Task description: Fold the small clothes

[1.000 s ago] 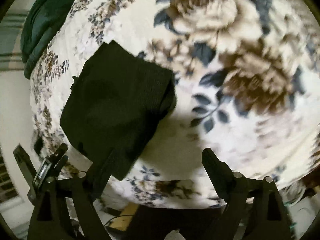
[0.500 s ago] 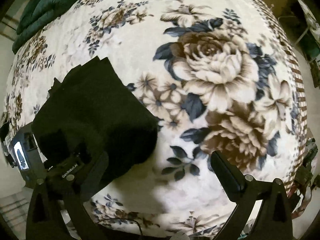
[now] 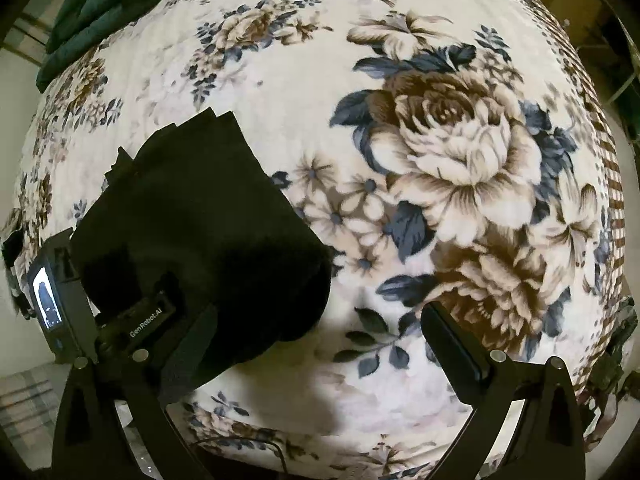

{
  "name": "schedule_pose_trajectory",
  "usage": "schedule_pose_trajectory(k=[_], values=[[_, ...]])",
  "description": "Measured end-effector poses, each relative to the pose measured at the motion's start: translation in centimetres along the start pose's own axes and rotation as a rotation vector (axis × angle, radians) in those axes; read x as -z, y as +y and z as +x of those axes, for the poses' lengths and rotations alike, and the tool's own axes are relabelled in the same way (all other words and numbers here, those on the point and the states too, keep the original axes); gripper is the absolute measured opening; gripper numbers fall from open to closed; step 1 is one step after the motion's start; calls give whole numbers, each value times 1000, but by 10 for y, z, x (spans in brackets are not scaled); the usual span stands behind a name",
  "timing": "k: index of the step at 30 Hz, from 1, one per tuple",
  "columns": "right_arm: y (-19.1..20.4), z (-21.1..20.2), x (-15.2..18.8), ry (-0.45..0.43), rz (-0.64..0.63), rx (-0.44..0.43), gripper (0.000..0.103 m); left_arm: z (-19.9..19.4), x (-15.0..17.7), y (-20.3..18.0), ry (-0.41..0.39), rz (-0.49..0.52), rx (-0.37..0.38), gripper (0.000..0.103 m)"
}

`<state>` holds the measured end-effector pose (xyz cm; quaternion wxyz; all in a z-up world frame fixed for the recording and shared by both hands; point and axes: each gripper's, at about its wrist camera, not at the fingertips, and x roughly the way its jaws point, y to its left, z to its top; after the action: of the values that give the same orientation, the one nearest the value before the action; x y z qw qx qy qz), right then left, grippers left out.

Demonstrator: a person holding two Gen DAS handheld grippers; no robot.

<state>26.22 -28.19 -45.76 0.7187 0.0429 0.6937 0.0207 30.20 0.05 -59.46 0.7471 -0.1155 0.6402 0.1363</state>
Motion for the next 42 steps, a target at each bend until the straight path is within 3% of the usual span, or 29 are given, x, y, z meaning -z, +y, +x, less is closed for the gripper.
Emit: schedule_pose_trajectory(k=[10, 17, 20, 22, 25, 28, 33, 35, 38, 39, 40, 42], values=[[13, -2, -21, -21, -42, -33, 103, -5, -3, 2, 1, -21, 30, 103], [32, 3, -76, -80, -120, -125, 103, -64, -30, 63, -121, -133, 50, 103], [43, 27, -104, -49, -153, -195, 103, -63, -43, 100, -134, -160, 20, 103], [53, 52, -123, -11, -185, -265, 103, -49, -46, 118, -98, -191, 10, 103], [68, 94, -143, 71, -222, -318, 100, -19, -39, 138, -17, -269, 81, 103], [74, 133, -153, 217, -201, -363, 99, -2, -24, 159, 48, -345, 233, 103], [47, 143, -145, 330, -168, -513, 98, 10, 18, 161, 84, -344, 393, 102], [34, 152, -138, 375, -138, -556, 98, 18, 25, 152, 83, -331, 438, 102], [36, 167, -123, 438, -137, -633, 98, 16, 18, 144, 17, -318, 451, 102], [41, 170, -119, 453, -156, -652, 99, 13, 12, 142, -15, -320, 456, 95], [49, 172, -115, 458, -177, -662, 99, 4, 5, 139, -59, -307, 452, 68], [66, 175, -107, 455, -208, -672, 95, 0, -11, 137, -73, -275, 427, 53]])
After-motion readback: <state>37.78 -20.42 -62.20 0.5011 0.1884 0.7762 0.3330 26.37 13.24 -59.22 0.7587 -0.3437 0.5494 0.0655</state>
